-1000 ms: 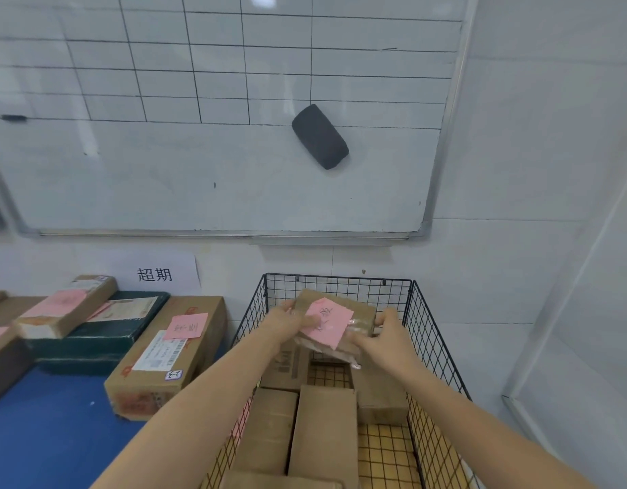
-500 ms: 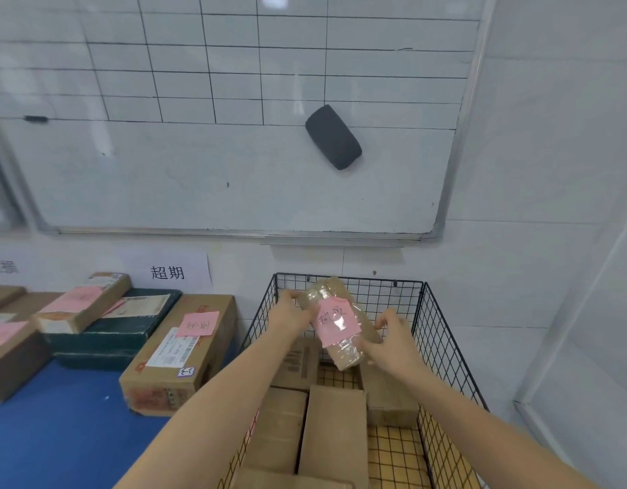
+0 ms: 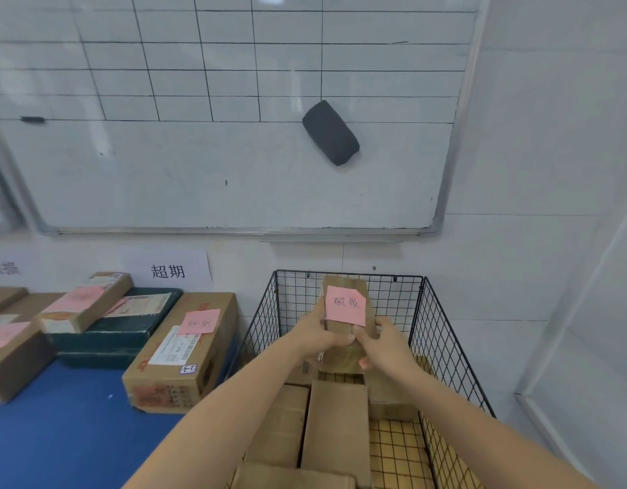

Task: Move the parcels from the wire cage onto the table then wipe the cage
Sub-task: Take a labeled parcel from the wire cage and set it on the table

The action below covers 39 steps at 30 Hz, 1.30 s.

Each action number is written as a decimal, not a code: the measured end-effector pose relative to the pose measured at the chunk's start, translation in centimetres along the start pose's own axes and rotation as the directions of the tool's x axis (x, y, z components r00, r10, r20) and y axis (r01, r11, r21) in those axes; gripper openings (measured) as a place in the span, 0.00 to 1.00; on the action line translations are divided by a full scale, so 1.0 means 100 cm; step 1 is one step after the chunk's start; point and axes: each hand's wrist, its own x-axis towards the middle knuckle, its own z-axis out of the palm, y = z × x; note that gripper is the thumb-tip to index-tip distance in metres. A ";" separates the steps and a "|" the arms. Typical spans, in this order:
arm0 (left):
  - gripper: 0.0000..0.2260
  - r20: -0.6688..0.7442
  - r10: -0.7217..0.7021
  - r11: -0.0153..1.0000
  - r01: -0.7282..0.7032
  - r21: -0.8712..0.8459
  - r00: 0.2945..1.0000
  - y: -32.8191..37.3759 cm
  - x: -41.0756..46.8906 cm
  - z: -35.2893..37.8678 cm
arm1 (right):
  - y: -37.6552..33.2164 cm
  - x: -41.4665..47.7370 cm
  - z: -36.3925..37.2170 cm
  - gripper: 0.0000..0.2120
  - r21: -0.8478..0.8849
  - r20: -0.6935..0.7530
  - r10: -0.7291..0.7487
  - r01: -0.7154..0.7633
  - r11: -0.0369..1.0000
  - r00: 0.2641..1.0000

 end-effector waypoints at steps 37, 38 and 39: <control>0.15 -0.491 0.021 0.977 0.086 0.194 0.871 0.054 -0.103 -0.072 | -0.107 -0.060 -0.011 0.47 -0.229 0.134 -0.569 0.584 0.779 0.811; 0.15 -0.500 0.021 0.981 0.079 0.178 0.866 0.053 -0.107 -0.081 | -0.115 -0.064 -0.006 0.46 -0.224 0.120 -0.580 0.591 0.775 0.806; 0.15 -0.510 0.014 0.984 0.079 0.160 0.860 0.053 -0.110 -0.089 | -0.124 -0.068 -0.001 0.45 -0.209 0.113 -0.593 0.602 0.771 0.798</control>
